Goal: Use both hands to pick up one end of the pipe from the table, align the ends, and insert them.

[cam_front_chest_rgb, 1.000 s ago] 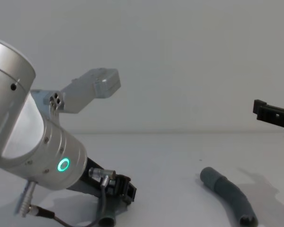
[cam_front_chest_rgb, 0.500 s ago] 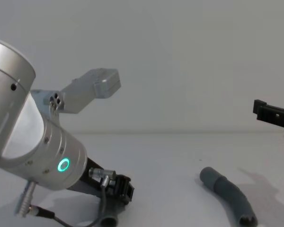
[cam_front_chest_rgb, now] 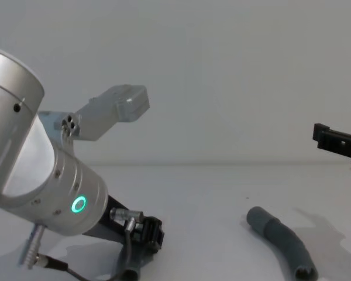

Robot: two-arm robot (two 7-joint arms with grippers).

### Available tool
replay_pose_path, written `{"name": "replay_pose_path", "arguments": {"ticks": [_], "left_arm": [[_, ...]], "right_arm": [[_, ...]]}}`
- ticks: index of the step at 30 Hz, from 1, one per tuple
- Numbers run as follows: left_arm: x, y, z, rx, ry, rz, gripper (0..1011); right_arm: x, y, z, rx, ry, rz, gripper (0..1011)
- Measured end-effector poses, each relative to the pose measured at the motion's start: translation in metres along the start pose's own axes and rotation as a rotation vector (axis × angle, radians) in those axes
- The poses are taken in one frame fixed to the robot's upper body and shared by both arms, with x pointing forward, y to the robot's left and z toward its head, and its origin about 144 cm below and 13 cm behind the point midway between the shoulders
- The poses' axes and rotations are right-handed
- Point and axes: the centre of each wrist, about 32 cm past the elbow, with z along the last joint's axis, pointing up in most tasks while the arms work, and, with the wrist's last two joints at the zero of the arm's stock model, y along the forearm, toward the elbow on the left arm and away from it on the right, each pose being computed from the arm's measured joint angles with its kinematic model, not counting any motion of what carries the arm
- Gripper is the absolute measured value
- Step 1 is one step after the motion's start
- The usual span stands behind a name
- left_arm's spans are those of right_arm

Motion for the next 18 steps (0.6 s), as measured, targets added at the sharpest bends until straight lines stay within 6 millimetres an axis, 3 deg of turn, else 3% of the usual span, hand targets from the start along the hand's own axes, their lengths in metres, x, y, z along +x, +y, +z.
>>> {"name": "replay_pose_path", "arguments": {"ticks": [18], "left_arm": [[0.0, 0.0, 0.0, 0.0, 0.0, 0.0, 336]], "right_arm": [[0.0, 0.0, 0.0, 0.0, 0.0, 0.0, 1000]]}}
